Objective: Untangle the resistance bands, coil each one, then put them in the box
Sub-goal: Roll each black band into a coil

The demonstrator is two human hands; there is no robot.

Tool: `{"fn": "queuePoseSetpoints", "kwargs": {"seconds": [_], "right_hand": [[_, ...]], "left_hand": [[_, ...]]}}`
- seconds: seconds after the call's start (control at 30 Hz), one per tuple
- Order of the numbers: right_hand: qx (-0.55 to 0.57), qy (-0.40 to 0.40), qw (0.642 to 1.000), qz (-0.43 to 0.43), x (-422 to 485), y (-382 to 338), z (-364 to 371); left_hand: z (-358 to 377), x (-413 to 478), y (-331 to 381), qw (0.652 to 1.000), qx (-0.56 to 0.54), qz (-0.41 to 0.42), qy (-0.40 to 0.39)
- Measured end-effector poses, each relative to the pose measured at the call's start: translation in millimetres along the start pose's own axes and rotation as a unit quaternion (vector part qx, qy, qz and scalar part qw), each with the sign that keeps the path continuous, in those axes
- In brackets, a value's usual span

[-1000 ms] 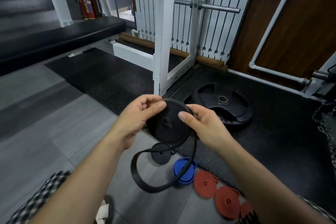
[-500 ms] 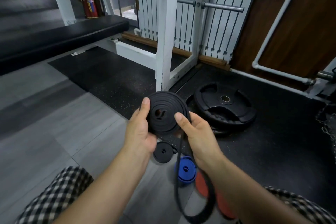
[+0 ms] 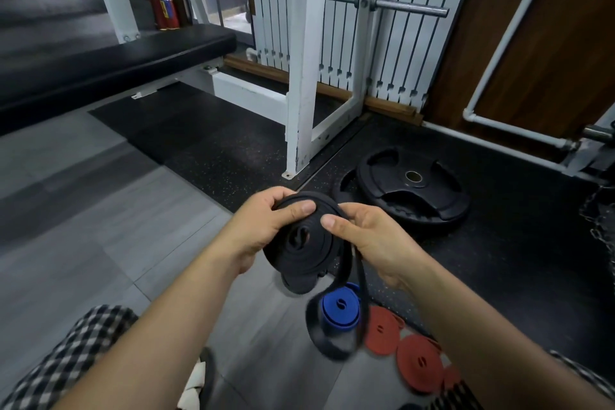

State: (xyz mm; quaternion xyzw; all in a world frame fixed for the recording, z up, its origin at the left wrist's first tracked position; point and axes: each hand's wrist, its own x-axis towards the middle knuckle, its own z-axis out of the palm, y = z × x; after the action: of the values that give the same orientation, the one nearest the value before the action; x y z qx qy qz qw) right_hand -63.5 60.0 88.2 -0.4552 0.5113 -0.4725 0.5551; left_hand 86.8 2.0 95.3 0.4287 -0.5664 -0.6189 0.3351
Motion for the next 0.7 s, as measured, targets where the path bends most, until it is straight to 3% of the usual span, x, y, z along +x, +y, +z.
{"fn": "queuePoseSetpoints", "kwargs": {"seconds": [0.1,0.2,0.33,0.4,0.5,0.6,0.7], "right_hand": [[0.039,0.038,0.998,-0.023,3.9,0.4,2.7],[0.023,0.070,0.996,-0.045,5.2,7.1,14.9],[0.009,0.132,0.989,-0.059,8.2,32.2,38.0],[0.000,0.145,0.989,-0.041,11.4,36.3,39.8],[-0.010,0.128,0.991,-0.029,16.2,27.7,29.3],[-0.007,0.075,0.997,-0.009,18.1,13.0,9.3],[-0.080,0.011,0.997,0.004,15.0,8.0,-1.3]], "left_hand": [[6.2,1.1,-2.9,0.989,-0.132,-0.014,0.071],[7.1,3.7,-0.1,0.939,-0.311,-0.036,0.146],[19.6,0.1,-11.6,0.877,-0.411,-0.102,0.227],[23.9,-0.8,-17.7,0.864,-0.425,-0.126,0.241],[16.7,0.3,-16.6,0.894,-0.385,-0.133,0.188],[-3.0,3.4,-4.9,0.960,-0.229,-0.102,0.129],[-15.5,6.2,-0.7,0.988,-0.119,-0.050,0.082]]}}
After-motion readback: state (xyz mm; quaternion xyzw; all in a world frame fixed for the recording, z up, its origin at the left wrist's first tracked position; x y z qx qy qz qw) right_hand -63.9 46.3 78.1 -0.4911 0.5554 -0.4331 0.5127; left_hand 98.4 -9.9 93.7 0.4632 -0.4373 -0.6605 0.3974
